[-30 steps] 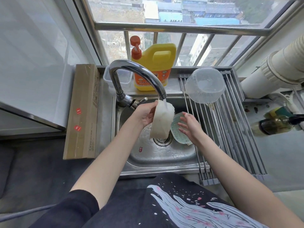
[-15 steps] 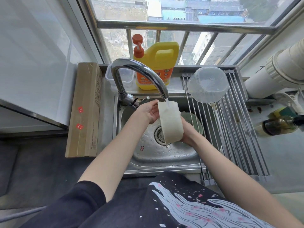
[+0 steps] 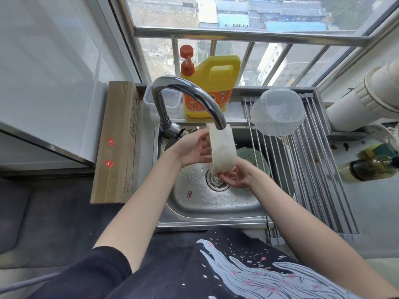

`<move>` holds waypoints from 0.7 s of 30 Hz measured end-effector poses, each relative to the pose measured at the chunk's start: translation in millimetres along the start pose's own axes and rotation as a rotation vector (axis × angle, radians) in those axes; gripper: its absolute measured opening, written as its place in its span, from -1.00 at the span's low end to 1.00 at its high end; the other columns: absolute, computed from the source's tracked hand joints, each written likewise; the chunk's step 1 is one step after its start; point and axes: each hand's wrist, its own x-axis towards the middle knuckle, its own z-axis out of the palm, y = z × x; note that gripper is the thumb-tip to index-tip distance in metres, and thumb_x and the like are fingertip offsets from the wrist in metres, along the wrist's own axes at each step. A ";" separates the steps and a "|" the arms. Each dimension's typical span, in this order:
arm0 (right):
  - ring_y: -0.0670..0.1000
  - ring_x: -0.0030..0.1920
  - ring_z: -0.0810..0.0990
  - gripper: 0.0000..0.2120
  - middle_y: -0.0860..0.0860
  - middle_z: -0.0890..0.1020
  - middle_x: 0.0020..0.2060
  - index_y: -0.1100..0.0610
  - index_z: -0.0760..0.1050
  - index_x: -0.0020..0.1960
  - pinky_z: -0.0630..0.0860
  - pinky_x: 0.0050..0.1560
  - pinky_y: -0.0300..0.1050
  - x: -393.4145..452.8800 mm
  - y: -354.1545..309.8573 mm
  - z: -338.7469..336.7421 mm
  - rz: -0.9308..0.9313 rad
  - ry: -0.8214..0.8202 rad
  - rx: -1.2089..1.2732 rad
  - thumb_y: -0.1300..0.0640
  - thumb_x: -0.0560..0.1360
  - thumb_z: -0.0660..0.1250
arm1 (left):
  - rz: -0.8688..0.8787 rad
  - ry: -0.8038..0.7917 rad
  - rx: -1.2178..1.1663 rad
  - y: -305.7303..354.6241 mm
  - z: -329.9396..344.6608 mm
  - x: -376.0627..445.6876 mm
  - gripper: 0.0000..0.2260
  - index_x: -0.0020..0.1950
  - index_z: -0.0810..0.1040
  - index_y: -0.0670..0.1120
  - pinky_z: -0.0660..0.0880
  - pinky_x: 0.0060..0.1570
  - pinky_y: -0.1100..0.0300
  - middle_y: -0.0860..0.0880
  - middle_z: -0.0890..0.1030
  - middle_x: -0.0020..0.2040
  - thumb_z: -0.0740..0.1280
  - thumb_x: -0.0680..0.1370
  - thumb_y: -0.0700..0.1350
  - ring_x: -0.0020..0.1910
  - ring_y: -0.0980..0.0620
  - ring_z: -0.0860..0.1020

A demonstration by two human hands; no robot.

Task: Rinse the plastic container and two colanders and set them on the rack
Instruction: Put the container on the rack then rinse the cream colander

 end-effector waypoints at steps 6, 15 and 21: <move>-0.01 -0.47 0.53 -0.64 0.07 0.50 -0.39 0.19 0.35 -0.24 0.51 -0.48 -0.26 -7.2 -1.5 -5.0 0.009 0.069 -0.285 -0.11 0.49 0.22 | 0.050 -0.065 -0.092 -1.2 7.5 3.4 -0.70 0.13 0.56 -0.05 0.57 -0.06 -0.04 -0.02 0.64 -0.17 0.14 0.62 0.10 -0.14 -0.02 0.61; 0.02 -0.43 0.48 -0.51 0.07 0.49 -0.45 0.10 0.23 -0.47 0.51 -0.33 -0.20 -7.5 19.9 -28.7 -0.113 0.079 -0.361 -0.19 0.47 0.20 | 0.102 0.176 -0.320 -8.8 1.3 20.3 -0.75 0.01 0.52 -0.19 0.59 -0.41 0.23 -0.07 0.67 -0.29 0.15 0.65 -0.05 -0.37 0.06 0.66; 0.20 -0.08 0.65 -0.71 0.19 0.56 0.02 0.18 0.47 -0.06 0.63 -0.16 0.07 -9.8 31.3 -46.4 -0.190 0.060 -0.246 -0.07 0.49 0.32 | 0.026 0.273 -0.521 -22.8 -1.3 27.3 -0.80 -0.04 0.48 -0.21 0.54 -0.54 0.23 -0.10 0.65 -0.41 0.21 0.62 -0.08 -0.47 0.02 0.64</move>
